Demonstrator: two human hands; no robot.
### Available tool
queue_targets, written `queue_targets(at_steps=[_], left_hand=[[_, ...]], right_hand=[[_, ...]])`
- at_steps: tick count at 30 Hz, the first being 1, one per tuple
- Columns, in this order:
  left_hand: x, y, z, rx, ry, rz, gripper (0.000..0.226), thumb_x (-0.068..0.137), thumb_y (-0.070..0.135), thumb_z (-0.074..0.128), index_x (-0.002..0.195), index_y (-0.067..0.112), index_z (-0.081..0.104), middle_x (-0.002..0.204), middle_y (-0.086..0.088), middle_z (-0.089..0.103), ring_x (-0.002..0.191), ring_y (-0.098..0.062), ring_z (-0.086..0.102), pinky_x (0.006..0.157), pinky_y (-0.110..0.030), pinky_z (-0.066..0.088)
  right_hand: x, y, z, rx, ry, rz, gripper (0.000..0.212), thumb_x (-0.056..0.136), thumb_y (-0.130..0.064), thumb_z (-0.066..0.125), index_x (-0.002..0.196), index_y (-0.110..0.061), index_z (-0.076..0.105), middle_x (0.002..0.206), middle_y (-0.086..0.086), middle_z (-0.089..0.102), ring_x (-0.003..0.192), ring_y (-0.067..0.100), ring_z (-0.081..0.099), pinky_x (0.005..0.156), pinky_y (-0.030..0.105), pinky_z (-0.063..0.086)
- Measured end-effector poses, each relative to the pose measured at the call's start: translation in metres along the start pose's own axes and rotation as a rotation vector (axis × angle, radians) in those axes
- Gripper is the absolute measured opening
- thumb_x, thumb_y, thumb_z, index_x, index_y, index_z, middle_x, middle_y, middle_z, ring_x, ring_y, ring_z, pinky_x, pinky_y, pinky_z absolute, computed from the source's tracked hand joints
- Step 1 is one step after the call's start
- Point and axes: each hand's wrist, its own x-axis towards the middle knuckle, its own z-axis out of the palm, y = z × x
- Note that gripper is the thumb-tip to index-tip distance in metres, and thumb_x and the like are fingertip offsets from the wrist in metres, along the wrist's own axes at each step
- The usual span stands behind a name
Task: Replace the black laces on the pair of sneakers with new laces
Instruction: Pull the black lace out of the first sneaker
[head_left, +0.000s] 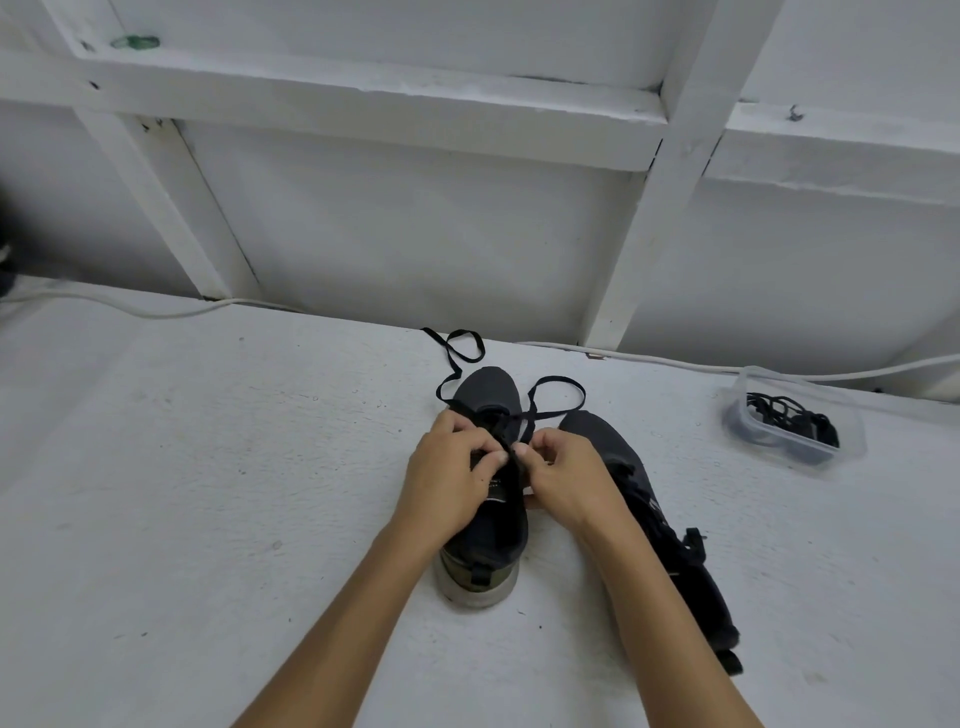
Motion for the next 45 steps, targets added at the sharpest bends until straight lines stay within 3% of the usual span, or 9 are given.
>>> queue_targets(at_steps=[5,9,13,18,22,26,31,39,45], left_hand=[[-0.002,-0.003,-0.007,-0.229,0.082,-0.180,0.010,0.093,0.038,0.062,0.092,0.029,0.065,0.099,0.012,0.063,0.091,-0.002,0.060,0.077,-0.019,0.046],[0.002,-0.014,-0.012,-0.268,0.063,-0.257,0.011,0.093,0.031,0.064,0.095,0.029,0.075,0.092,0.016,0.069,0.086,0.005,0.062,0.079,-0.014,0.047],[0.006,-0.017,-0.010,-0.239,0.055,-0.230,0.015,0.088,0.028,0.074,0.102,0.026,0.078,0.090,0.017,0.068,0.080,0.013,0.058,0.072,-0.001,0.039],[0.018,-0.013,-0.014,-0.019,-0.010,-0.089,0.007,0.097,0.022,0.060,0.093,0.023,0.066,0.088,0.009,0.068,0.080,-0.006,0.062,0.080,-0.027,0.052],[0.030,-0.016,-0.024,0.154,-0.083,0.036,0.009,0.103,0.025,0.044,0.101,0.022,0.052,0.086,0.002,0.068,0.079,-0.020,0.064,0.075,-0.040,0.052],[0.029,-0.019,-0.029,-0.070,-0.154,-0.077,0.008,0.099,0.027,0.056,0.106,0.024,0.060,0.094,0.010,0.066,0.085,-0.003,0.061,0.072,-0.017,0.047],[0.014,-0.033,-0.020,-0.281,-0.099,-0.192,0.006,0.087,0.034,0.073,0.086,0.028,0.074,0.088,0.013,0.073,0.086,-0.001,0.066,0.079,-0.020,0.051],[0.015,-0.031,-0.018,-0.400,0.044,-0.247,0.014,0.104,0.031,0.043,0.098,0.022,0.052,0.092,0.007,0.071,0.077,0.002,0.066,0.070,-0.023,0.049],[0.009,-0.041,-0.013,-0.346,-0.064,-0.143,0.007,0.091,0.032,0.070,0.097,0.028,0.072,0.096,0.014,0.071,0.091,0.004,0.064,0.081,-0.016,0.049]], right_hand=[[0.004,-0.003,0.006,0.366,0.210,0.119,0.028,0.108,-0.035,0.041,0.111,-0.009,0.052,0.086,0.010,0.072,0.070,0.024,0.074,0.065,0.038,0.064],[-0.011,0.005,0.013,0.187,0.152,0.033,0.059,0.095,-0.064,0.047,0.102,-0.010,0.068,0.090,0.009,0.073,0.083,0.017,0.072,0.082,0.036,0.061],[-0.033,0.020,0.026,0.209,0.085,-0.121,0.022,0.101,-0.039,0.057,0.114,-0.033,0.073,0.115,-0.020,0.069,0.110,-0.009,0.060,0.094,0.016,0.048],[-0.040,0.025,0.039,0.148,0.137,-0.206,0.024,0.104,-0.029,0.052,0.123,-0.043,0.059,0.126,-0.030,0.058,0.120,-0.017,0.049,0.092,0.001,0.036],[-0.041,0.027,0.043,0.155,0.159,-0.196,0.031,0.106,-0.033,0.046,0.134,-0.035,0.060,0.129,-0.030,0.057,0.125,-0.015,0.048,0.102,0.008,0.036],[-0.041,0.029,0.043,0.194,0.146,-0.184,0.035,0.106,-0.035,0.044,0.138,-0.033,0.058,0.136,-0.024,0.058,0.128,-0.010,0.047,0.107,0.016,0.039],[-0.036,0.031,0.046,0.152,0.166,-0.214,0.034,0.106,-0.034,0.045,0.136,-0.029,0.060,0.136,-0.021,0.058,0.130,-0.004,0.048,0.111,0.029,0.042],[-0.037,0.033,0.048,0.138,0.183,-0.214,0.034,0.106,-0.034,0.046,0.136,-0.030,0.061,0.136,-0.021,0.057,0.131,-0.006,0.046,0.114,0.033,0.040],[-0.037,0.032,0.049,0.151,0.183,-0.220,0.032,0.106,-0.033,0.047,0.135,-0.030,0.060,0.135,-0.022,0.057,0.132,-0.005,0.046,0.114,0.033,0.040]])
